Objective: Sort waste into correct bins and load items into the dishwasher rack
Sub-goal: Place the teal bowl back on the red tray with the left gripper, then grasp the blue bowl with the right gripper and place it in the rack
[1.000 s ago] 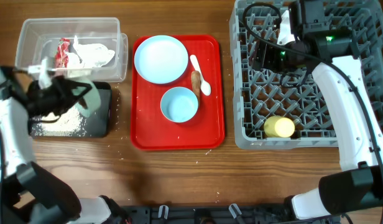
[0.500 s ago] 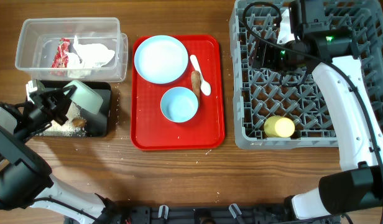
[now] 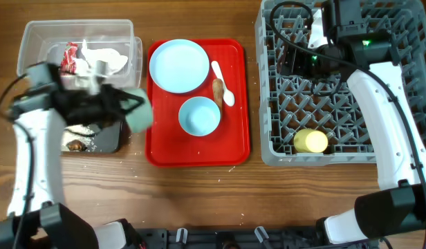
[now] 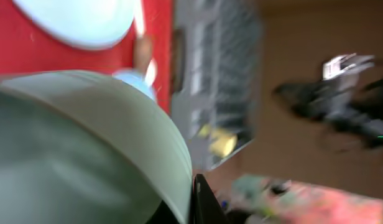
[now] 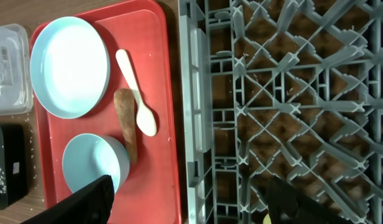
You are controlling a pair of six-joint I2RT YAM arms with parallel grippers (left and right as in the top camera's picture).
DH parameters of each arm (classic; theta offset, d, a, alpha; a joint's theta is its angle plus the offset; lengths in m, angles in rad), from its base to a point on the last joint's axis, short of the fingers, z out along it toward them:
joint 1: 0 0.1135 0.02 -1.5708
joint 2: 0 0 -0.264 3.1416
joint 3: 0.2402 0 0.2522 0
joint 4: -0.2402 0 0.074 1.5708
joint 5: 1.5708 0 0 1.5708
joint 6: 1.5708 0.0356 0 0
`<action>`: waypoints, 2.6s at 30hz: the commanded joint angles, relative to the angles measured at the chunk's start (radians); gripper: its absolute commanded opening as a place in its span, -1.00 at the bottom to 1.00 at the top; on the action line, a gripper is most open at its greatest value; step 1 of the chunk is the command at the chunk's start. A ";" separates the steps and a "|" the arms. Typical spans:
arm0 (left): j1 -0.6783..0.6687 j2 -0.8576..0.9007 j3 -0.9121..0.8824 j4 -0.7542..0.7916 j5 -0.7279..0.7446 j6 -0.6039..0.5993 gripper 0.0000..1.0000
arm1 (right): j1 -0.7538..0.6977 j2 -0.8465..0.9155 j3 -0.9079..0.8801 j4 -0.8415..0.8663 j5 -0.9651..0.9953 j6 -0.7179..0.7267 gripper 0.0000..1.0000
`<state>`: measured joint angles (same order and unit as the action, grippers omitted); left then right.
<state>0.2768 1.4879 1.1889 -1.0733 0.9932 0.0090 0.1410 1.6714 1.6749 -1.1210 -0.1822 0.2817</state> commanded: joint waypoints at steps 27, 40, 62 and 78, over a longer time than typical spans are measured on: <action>-0.774 0.036 -0.018 0.272 -0.924 -0.385 0.47 | 0.071 0.025 0.000 0.044 -0.059 -0.009 0.58; -0.159 -0.002 0.150 0.122 -0.864 -0.432 1.00 | 0.417 0.414 0.000 0.143 0.003 0.219 0.02; -0.156 -0.002 0.150 0.122 -0.864 -0.433 1.00 | 0.412 0.398 0.027 0.135 0.087 0.188 -0.91; -0.156 -0.002 0.150 0.122 -0.864 -0.433 1.00 | 0.139 0.225 0.045 0.830 1.211 -0.477 -0.91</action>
<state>0.1162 1.5040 1.3270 -0.9508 0.1249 -0.4179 0.2859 1.7863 1.7195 -0.4297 0.9096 0.1104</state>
